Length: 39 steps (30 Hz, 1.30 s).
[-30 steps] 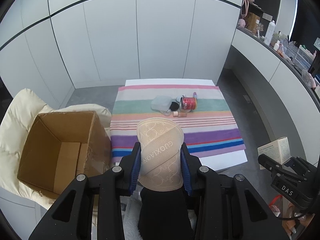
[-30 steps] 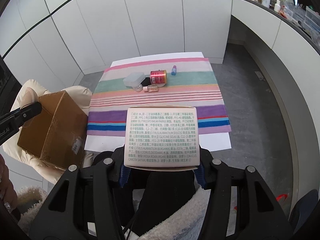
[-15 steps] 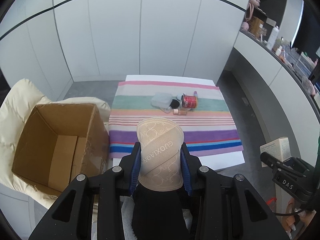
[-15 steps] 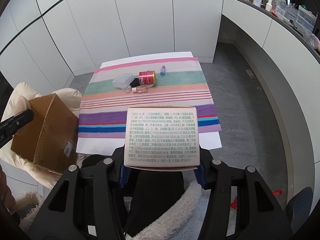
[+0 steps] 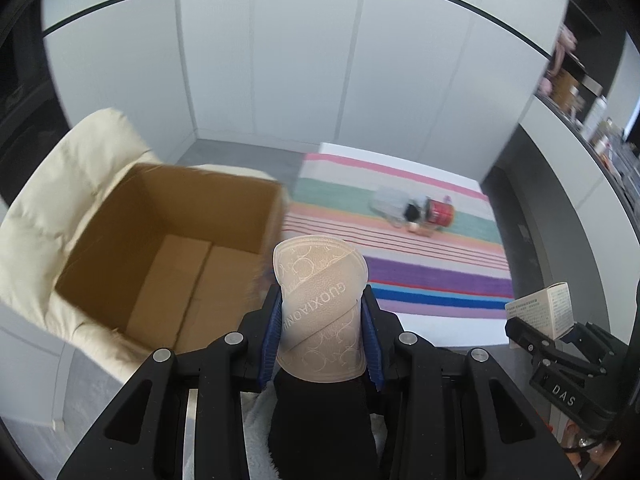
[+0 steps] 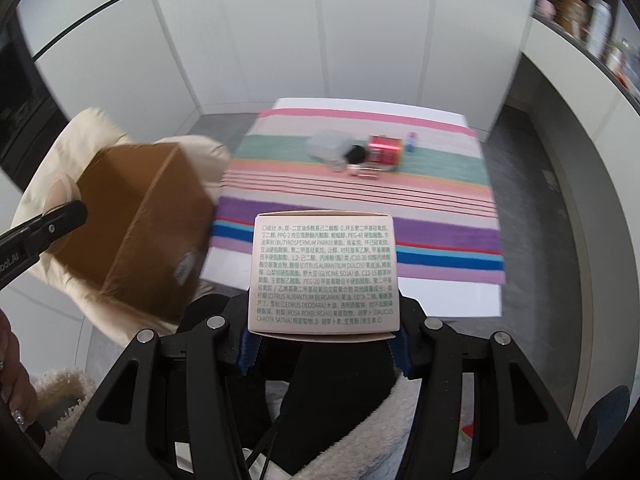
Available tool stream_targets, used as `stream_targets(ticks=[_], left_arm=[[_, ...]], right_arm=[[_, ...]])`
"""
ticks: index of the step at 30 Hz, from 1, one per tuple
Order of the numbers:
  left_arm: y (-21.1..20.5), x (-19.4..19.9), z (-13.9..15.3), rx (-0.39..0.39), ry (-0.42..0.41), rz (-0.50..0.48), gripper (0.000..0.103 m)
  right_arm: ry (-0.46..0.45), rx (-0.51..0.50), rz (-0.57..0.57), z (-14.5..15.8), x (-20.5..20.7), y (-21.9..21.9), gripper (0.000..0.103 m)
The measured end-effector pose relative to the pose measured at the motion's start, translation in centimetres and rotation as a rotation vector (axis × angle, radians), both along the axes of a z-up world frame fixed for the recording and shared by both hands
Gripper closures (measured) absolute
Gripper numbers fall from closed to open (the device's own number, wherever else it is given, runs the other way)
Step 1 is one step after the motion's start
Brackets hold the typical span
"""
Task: Organize objects
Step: 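Carry the sponge puff with the left tool while the right tool carries the cream box to the cardboard box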
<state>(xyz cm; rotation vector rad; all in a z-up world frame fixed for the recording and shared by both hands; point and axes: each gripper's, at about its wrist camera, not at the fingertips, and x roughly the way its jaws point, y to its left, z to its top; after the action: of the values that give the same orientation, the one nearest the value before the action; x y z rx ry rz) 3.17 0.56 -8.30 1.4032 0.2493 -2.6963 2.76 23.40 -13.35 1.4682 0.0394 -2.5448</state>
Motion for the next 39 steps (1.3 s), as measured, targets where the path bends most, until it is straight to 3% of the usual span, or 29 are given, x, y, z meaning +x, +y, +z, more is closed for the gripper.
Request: stream_targets(ticks=[13, 20, 29, 39], left_arm=[[-10.7, 4.9, -0.8, 0.009, -0.024, 0.218, 0.065], [-15.0, 5.9, -1.6, 0.041, -0.027, 0.288, 0.065], [-16.8, 4.4, -3.6, 0.071, -0.071, 0.310, 0.065], [-20.5, -0.6, -6.3, 0.105, -0.110, 0.379, 0.065]], right_arm=[[0.021, 0.013, 0.251, 0.6, 1.1, -12.3, 0.049], [0.030, 0.043, 0.371, 0.6, 1.7, -17.5, 0.048], [0.009, 0.072, 0.432, -0.7, -0.1, -21.3, 0.048], [0.011, 0.098, 0.484, -3.4, -4.9, -27.1, 0.048]])
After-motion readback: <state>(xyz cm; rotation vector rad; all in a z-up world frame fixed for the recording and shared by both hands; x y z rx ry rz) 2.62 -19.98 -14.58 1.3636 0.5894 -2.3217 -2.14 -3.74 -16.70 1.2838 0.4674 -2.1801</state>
